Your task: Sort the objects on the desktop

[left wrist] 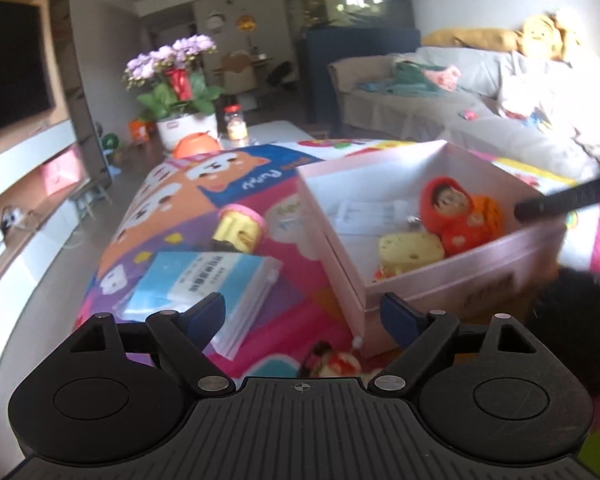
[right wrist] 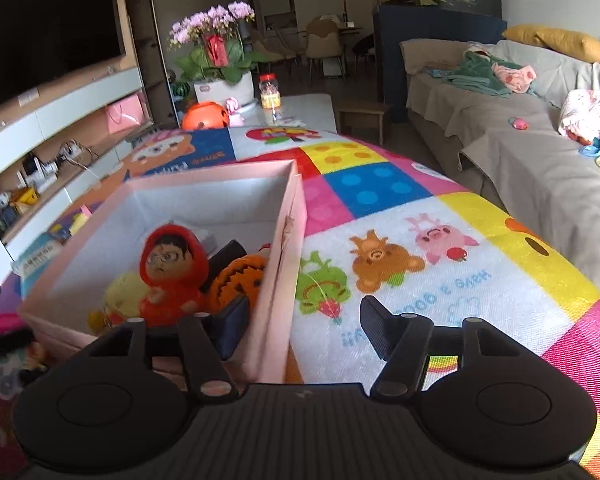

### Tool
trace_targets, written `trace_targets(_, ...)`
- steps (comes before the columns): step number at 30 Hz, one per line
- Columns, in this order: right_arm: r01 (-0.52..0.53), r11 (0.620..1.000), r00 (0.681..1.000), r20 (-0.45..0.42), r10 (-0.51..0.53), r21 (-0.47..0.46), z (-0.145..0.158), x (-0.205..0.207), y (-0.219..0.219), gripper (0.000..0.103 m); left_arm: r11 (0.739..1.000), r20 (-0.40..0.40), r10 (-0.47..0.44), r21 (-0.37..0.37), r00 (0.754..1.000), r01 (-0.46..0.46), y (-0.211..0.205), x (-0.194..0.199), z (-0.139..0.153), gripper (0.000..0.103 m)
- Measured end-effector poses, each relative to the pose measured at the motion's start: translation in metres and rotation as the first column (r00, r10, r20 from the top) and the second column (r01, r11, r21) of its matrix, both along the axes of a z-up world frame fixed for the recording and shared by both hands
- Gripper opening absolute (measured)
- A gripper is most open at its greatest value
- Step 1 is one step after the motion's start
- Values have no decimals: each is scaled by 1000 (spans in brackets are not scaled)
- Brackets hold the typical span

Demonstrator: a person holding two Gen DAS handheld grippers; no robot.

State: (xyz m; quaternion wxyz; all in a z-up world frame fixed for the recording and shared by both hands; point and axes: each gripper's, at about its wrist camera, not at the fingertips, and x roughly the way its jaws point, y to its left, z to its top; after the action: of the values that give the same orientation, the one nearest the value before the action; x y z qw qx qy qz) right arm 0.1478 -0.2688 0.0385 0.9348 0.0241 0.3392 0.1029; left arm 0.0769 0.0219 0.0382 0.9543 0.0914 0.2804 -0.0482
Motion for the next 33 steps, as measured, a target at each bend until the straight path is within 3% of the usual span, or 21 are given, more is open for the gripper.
trace_targets(3,-5,1000,1000,-27,6,25,-6,7,3,51,998,-20,-40,-50,999,39,5,-6,1,92)
trace_targets(8,-24,999,1000,-11,25,46,0,-2,0,51,977,-107,-174,-145,979,157,7,-24,-11,95)
trace_targets(10,-38,998,999,15,38,42,8,-16,-4,60,973,-127,-198,-143,972,179,4,-24,-19,96)
trace_targets(12,-43,998,998,39,41,47,15,-32,-10,77,975,-131,-192,-137,973,174,1,-19,-25,96)
trace_targets(14,-39,997,998,54,36,61,21,-48,-18,85,976,-126,-172,-158,977,152,1,-8,-28,97)
trace_targets(17,-52,994,998,48,48,91,28,-69,-26,86,968,-137,-164,-214,977,133,3,8,-33,97)
trace_targets(20,-79,990,996,60,72,120,35,-88,-29,93,951,-178,-212,-264,961,161,-1,12,-40,98)
trace_targets(23,-161,978,985,77,152,129,39,-106,-25,99,932,-180,-306,-258,935,256,-14,-7,-41,99)
trace_targets(27,-291,954,955,85,285,68,34,-124,-3,101,904,-189,-402,-241,896,354,-28,-39,-41,99)
trace_targets(33,-319,947,948,27,318,28,13,-121,29,101,921,-191,-382,-160,904,355,-37,-63,-42,100)
